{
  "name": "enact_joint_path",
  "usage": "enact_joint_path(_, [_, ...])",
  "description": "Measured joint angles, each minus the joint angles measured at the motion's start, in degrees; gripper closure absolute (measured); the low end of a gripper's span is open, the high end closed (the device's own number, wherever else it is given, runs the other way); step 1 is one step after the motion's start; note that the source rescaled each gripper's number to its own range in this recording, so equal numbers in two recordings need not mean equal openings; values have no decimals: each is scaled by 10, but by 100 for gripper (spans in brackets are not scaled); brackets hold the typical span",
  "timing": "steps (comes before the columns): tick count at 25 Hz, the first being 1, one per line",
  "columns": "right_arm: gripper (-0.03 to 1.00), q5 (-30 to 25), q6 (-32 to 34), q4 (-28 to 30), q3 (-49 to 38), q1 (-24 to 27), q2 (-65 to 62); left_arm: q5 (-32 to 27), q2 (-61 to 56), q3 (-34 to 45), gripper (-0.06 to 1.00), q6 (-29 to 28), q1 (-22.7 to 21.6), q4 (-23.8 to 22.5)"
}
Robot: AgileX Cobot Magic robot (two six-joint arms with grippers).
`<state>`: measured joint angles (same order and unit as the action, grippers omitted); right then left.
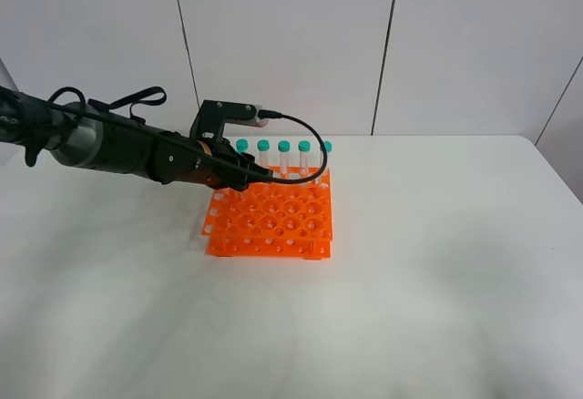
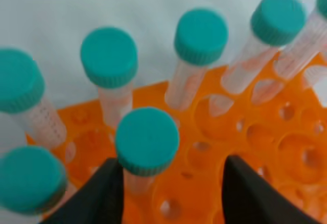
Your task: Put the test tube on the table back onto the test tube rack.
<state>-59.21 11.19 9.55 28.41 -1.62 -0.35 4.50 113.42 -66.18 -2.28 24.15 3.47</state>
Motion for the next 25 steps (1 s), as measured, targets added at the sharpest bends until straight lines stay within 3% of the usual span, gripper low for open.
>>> enact_joint_path(11, [-3, 0, 0, 0, 0, 0, 0, -106, -90, 0, 61, -3, 5, 0])
enact_joint_path(16, [-3, 0, 0, 0, 0, 0, 0, -164, -138, 0, 61, -3, -14, -21])
enact_joint_path(20, [-3, 0, 0, 0, 0, 0, 0, -174, -166, 0, 60, -3, -47, -35])
enact_joint_path(23, [-3, 0, 0, 0, 0, 0, 0, -178, -175, 9, 44, -3, -82, -39])
enact_joint_path(25, [-3, 0, 0, 0, 0, 0, 0, -181, -181, 26, 19, -4, -111, -39])
